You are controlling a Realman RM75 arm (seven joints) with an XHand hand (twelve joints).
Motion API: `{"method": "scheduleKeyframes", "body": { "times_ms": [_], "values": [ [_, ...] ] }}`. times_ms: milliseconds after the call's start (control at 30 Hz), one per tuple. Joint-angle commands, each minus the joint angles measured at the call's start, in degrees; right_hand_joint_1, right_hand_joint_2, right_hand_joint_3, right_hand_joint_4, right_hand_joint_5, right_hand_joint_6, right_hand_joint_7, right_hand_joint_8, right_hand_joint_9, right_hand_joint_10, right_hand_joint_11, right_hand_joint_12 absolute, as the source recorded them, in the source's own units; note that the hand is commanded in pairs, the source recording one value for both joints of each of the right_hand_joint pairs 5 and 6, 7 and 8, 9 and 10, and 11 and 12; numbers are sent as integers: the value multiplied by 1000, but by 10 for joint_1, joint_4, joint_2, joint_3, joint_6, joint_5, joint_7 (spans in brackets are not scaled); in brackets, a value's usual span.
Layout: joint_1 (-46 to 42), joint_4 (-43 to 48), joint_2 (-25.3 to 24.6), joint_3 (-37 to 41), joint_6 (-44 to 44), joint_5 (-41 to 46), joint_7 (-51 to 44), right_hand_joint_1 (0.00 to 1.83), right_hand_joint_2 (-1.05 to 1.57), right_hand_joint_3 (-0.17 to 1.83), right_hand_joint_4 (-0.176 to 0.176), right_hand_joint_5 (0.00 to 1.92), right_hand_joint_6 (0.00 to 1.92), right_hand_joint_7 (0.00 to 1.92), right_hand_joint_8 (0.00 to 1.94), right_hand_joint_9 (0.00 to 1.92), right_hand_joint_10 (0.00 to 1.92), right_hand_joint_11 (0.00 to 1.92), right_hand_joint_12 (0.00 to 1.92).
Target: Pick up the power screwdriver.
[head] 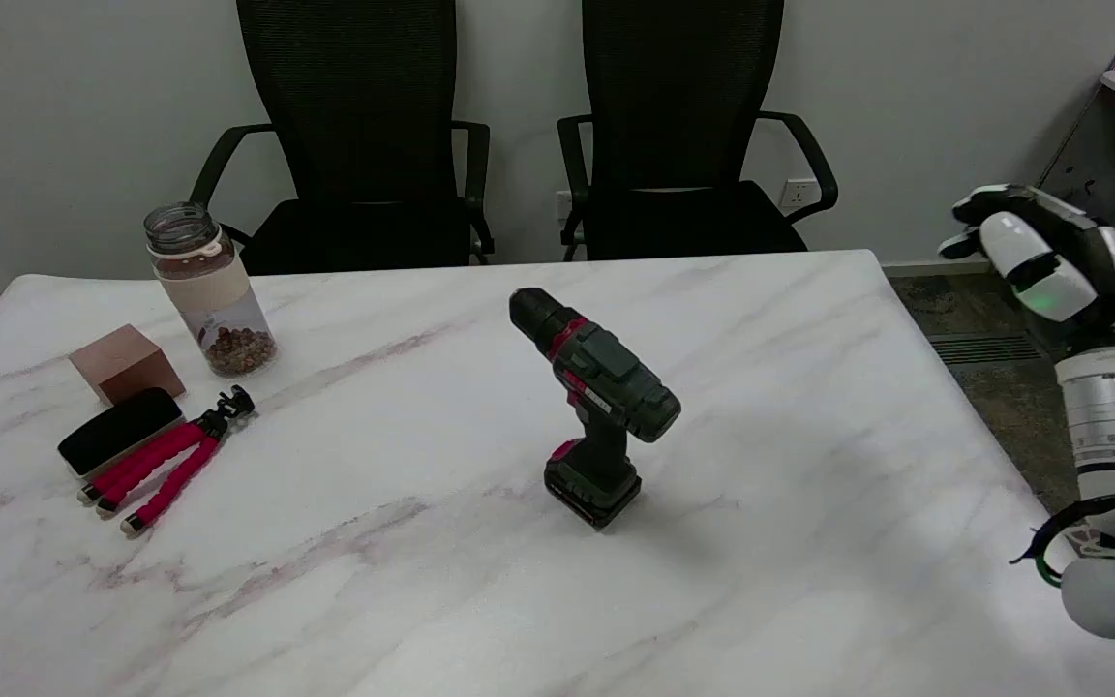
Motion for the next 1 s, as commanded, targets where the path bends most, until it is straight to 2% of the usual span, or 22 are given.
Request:
{"method": "scheduleKeyframes", "body": {
  "times_ms": [33, 200, 267, 400, 600, 767, 867, 1000],
  "values": [
    [-38, -104, -4, -124, 21, -81, -37, 885, 355, 884, -176, 564, 564, 564, 564, 666, 666, 923, 923],
    [-79, -148, -38, -123, 4, -65, -147, 865, 230, 664, -166, 258, 258, 258, 258, 529, 529, 796, 796],
    [-91, -152, -55, -122, 3, -61, -162, 865, 173, 588, -155, 136, 136, 136, 136, 483, 483, 755, 755],
    [-108, -139, -101, -120, 2, -53, -167, 851, 109, 560, -142, 12, 12, 12, 12, 430, 430, 705, 705],
    [-112, -130, -154, -126, 5, -72, -167, 819, 5, 441, -135, 0, 0, 0, 0, 400, 400, 663, 663],
    [-109, -121, -177, -126, -15, -98, -174, 800, -16, 346, -124, 0, 0, 0, 0, 366, 366, 617, 617],
    [-105, -118, -183, -126, -29, -109, -193, 793, -21, 320, -116, 0, 0, 0, 0, 206, 206, 365, 365],
    [-95, -122, -188, -121, -33, -127, -207, 784, -20, 310, -114, 0, 0, 0, 0, 63, 63, 170, 170]
  ]
}}
